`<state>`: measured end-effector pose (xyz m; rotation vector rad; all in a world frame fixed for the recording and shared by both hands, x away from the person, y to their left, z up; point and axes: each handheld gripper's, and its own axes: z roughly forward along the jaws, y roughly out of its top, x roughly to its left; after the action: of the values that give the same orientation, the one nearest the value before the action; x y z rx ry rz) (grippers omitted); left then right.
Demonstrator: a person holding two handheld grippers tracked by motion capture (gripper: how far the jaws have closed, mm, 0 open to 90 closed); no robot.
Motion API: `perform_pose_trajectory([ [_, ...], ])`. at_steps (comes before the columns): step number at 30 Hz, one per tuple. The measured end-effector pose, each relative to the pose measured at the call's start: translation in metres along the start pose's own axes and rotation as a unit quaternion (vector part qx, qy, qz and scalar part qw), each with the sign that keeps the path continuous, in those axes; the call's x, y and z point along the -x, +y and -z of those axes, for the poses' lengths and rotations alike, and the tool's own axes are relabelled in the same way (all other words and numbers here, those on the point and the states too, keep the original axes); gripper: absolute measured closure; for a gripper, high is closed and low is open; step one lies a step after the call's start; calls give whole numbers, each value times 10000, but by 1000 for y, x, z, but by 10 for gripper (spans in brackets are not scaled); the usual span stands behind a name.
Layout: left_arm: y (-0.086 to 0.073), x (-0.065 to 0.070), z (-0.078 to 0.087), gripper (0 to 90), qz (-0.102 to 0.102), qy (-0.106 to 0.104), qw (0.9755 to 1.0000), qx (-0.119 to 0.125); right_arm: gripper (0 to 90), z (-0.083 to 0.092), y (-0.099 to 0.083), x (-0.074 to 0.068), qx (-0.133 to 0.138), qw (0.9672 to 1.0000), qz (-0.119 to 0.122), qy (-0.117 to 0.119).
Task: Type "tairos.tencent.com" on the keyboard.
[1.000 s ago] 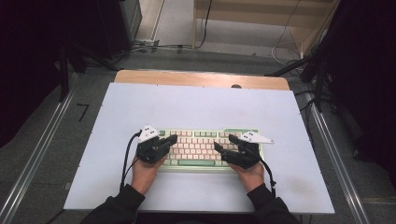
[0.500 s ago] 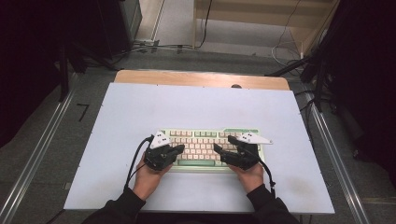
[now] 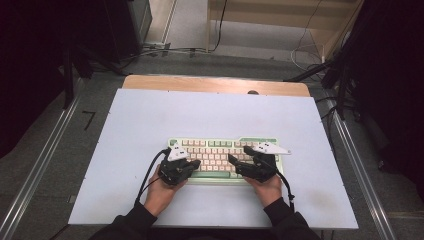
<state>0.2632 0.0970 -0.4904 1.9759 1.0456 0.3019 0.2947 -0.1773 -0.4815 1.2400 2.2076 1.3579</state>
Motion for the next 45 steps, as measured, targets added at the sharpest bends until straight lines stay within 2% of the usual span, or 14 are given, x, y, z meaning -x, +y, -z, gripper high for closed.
perform_pose_trajectory([
  [13, -4, 3, -4, 900, -30, 84, 9999, -54, 274, -1, -2, -2, -54, 10000, 26, -1],
  [18, -2, -1, 2, 847, 140, 63, 9997, 170, 275, -2, -2, -3, -65, 10000, 38, -6],
  [23, 0, -5, 12, 652, 238, 209, 9979, 558, 275, -3, -3, -3, -73, 10000, 40, 1],
  [27, 1, -5, 18, 520, 249, 392, 9949, 897, 275, -2, -3, -3, -57, 10000, 41, -24],
  [31, 2, -6, 16, 331, 286, 556, 9942, 880, 275, -3, -3, -3, -67, 10000, 49, -18],
  [33, 2, -7, 14, 274, 329, 618, 9941, 831, 275, -3, -4, -3, -72, 10000, 66, -14],
  [38, 3, -10, 13, 220, 376, 740, 9930, 841, 274, -3, -4, -3, -72, 9999, 71, -11],
  [43, 3, -14, 12, 223, 448, 799, 9921, 861, 274, -3, -4, -4, -74, 9999, 70, -13],
  [45, 3, -14, 11, 251, 421, 879, 9915, 867, 274, -4, -4, -4, -76, 9999, 71, -17],
])
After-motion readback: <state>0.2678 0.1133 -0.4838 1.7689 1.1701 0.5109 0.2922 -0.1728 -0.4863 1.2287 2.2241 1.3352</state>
